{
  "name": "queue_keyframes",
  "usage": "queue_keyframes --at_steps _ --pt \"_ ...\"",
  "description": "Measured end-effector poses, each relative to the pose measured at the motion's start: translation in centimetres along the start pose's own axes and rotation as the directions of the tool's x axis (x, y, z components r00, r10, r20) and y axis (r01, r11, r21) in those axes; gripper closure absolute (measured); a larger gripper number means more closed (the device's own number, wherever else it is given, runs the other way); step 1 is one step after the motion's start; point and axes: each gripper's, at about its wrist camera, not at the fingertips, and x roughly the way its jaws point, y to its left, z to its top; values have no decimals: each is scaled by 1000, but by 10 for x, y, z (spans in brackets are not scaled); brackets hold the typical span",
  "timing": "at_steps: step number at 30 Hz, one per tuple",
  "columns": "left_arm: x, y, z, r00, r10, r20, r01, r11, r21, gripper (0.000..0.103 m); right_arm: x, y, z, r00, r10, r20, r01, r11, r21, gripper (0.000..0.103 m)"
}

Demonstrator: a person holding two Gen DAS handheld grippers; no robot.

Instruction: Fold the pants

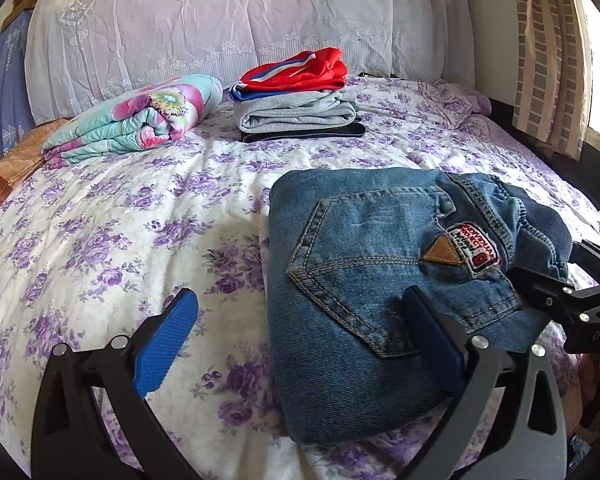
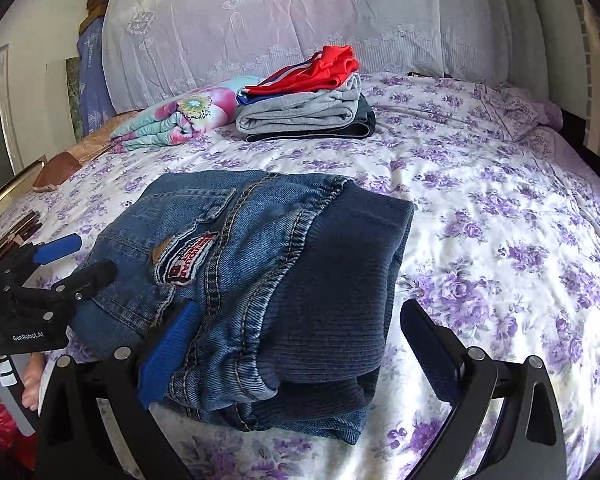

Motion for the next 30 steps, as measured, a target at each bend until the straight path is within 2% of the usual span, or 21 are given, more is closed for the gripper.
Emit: queue_keyframes --at_steps 9,10,13,15,16,17,18,20,22,24,27,29,30 --pt "-2 -2 0 1000 8 6 -8 1000 11 4 1 -6 -1 998 55 -10 -55 998 38 3" --pt "-2 -1 0 1000 -4 4 4 1000 6 4 0 -7 -1 998 69 -8 -68 997 46 3" --pt "3 17 3 990 -138 -41 134 988 -70 5 -5 -14 -4 993 121 -9 -120 989 89 3" --pt "11 35 3 961 -265 -81 248 953 -174 5 -8 -20 -5 986 168 -17 -165 978 127 3" --pt "18 47 1 931 -352 -96 320 914 -248 5 -9 -23 -4 981 191 -24 -186 972 141 3" --pt "23 54 -1 907 -409 -103 363 881 -302 5 -10 -26 -2 975 219 -35 -211 965 153 3" --pt "31 66 -4 868 -485 -104 413 823 -390 5 -10 -29 -1 970 238 -45 -228 960 161 3" --pt "37 76 -7 841 -534 -89 445 776 -447 5 -9 -35 4 967 247 -64 -233 956 178 3" --pt "39 74 -5 831 -547 -97 457 772 -443 5 -6 -46 10 961 264 -84 -242 947 211 3" --pt "42 66 -4 831 -543 -120 453 787 -418 5 -1 -60 14 942 320 -98 -282 917 282 3" --pt "48 52 0 836 -525 -159 444 817 -367 5 20 -81 16 899 416 -138 -323 841 434 3" --pt "54 46 4 826 -536 -173 454 815 -359 5 41 -93 13 855 497 -149 -348 762 546 3" --pt "58 45 6 820 -545 -177 460 810 -364 5 46 -95 12 851 505 -145 -344 744 572 3"
